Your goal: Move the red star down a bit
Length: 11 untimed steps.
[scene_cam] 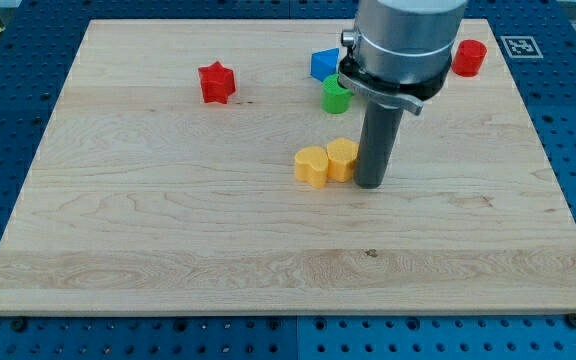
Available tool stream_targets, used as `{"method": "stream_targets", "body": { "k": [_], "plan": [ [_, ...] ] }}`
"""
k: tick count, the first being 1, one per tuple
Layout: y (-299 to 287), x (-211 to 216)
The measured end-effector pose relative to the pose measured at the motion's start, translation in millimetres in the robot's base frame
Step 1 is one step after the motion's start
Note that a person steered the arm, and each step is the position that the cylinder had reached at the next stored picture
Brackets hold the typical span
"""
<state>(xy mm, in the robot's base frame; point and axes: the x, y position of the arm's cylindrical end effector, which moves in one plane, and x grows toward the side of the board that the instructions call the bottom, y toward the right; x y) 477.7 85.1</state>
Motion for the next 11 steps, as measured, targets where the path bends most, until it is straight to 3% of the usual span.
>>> {"method": "stream_targets", "body": {
  "k": [4,7,9,11],
  "plan": [
    [43.2,-49.5],
    [-63.5,-16.6],
    [-76.8,-10.4],
    [-105.2,-67.7]
  ]
}}
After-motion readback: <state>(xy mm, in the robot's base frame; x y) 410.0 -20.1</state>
